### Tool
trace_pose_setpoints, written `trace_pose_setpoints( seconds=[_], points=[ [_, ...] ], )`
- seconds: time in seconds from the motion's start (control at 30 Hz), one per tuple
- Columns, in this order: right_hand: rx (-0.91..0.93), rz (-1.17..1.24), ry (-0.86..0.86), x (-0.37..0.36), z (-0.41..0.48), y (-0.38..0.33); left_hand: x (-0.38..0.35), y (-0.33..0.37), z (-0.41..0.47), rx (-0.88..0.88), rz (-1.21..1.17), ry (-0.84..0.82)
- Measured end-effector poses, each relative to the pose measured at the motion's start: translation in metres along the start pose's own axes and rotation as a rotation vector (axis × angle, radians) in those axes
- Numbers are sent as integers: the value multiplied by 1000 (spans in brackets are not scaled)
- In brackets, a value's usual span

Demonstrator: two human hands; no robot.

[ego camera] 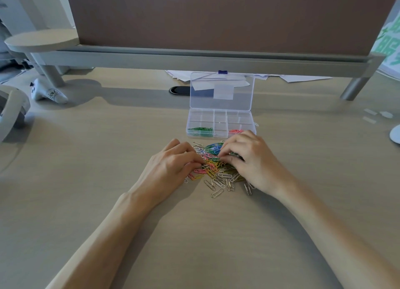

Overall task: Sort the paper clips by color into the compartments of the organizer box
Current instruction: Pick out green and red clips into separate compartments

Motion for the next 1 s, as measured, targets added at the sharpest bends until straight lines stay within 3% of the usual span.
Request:
trace_pose_setpoints(
  seconds=[0.2,0.43,0.67,1.0],
  points=[
    [-203,320,32,13,-7,16,-3,12,14,41,-77,60],
    [-203,265,-81,7,-16,21,-13,23,28,22,2,-3],
    [-244,309,55,16,-21,26,-12,23,29,61,-24,25],
    [-217,351,129,22,-19,17,-9,30,36,50,-236,26]
  ],
)
Point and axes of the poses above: each hand's wrist, its own z-axis towards the middle knuckle, its own x-axis out of the back of the hand, y = z × x, the point moved 6 cm from there along z, towards the middle knuckle, and after that the axes turned 8 degrees about -y, right-handed, at the moved point
